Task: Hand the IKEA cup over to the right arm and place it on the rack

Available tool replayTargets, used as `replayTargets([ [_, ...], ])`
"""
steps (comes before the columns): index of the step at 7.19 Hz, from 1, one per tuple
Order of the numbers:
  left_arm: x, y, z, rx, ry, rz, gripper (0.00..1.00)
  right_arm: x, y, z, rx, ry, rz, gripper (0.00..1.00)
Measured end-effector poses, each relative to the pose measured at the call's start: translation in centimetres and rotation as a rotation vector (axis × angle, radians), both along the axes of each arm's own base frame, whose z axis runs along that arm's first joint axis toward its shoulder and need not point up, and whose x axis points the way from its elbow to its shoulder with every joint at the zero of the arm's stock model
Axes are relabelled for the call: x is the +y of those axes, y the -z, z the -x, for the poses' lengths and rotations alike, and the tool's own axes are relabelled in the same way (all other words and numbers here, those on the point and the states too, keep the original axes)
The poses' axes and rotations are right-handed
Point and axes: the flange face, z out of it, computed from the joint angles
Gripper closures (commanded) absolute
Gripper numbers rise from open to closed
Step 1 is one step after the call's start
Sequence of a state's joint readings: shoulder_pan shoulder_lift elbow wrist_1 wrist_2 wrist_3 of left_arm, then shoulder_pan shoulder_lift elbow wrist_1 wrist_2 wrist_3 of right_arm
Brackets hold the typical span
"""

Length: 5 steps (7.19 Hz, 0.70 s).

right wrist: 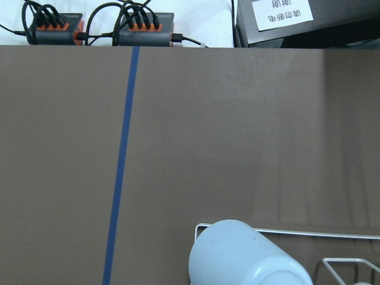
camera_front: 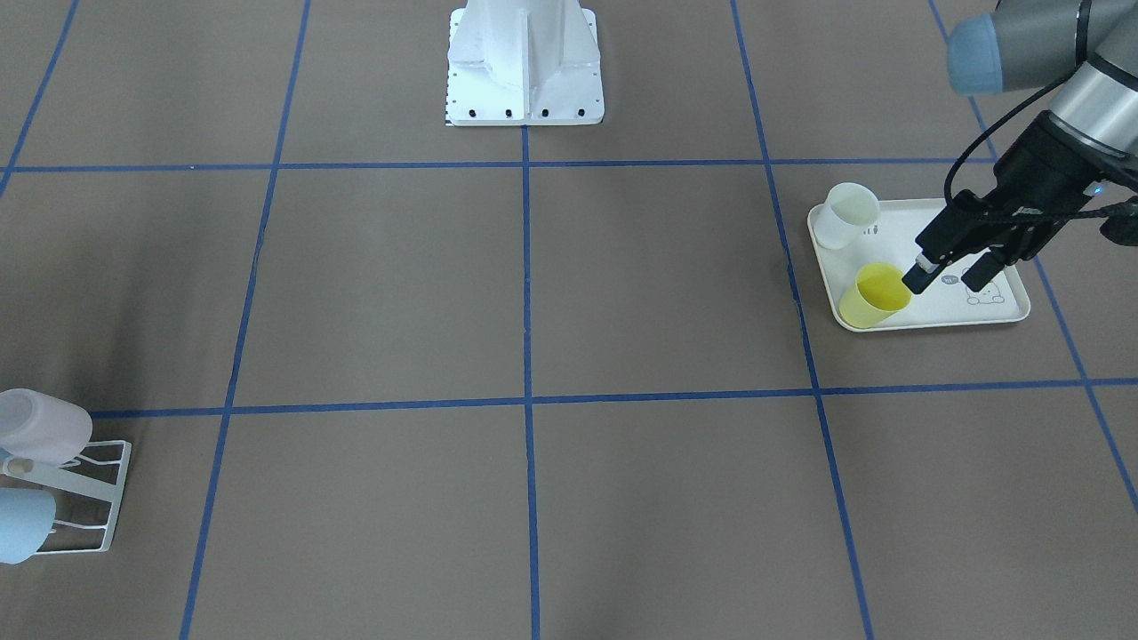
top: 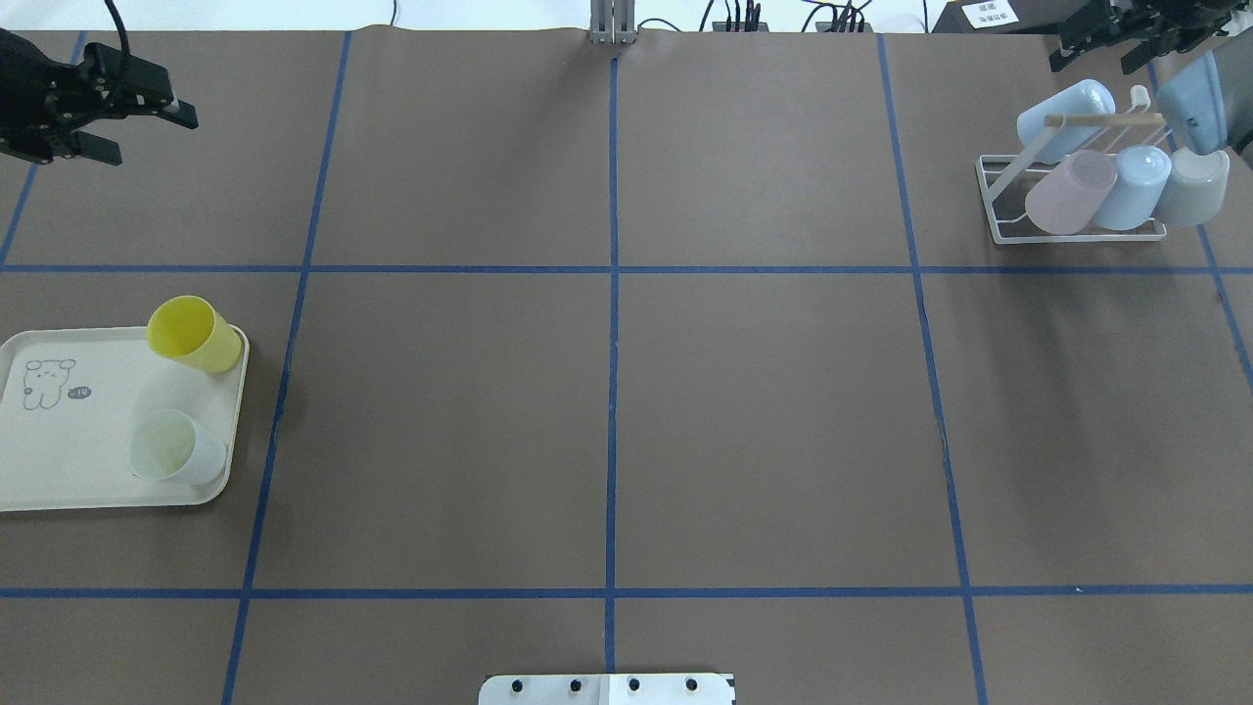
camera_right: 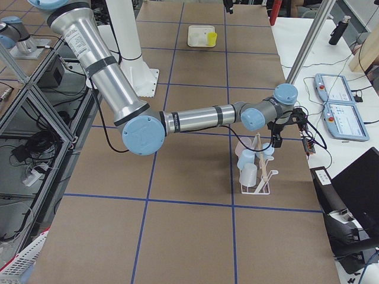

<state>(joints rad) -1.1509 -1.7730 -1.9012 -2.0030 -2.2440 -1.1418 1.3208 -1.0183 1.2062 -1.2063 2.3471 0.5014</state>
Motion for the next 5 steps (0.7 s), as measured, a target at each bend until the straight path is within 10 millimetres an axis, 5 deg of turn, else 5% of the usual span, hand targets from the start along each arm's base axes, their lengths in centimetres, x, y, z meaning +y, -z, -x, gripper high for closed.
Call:
replayTargets([
  [3, 7.7, -6.9, 1.4, -0.107, -0.100, 0.030, 0.00, 3.4, 4.4, -0.5, -0.089, -0.061, 0.015, 0.00],
  [5, 11.6, -11.2, -1.0, -0.153, -0.192, 0.113, 0.00, 5.4, 5.6, -0.6, -0.138, -0.056, 0.020, 0.00],
])
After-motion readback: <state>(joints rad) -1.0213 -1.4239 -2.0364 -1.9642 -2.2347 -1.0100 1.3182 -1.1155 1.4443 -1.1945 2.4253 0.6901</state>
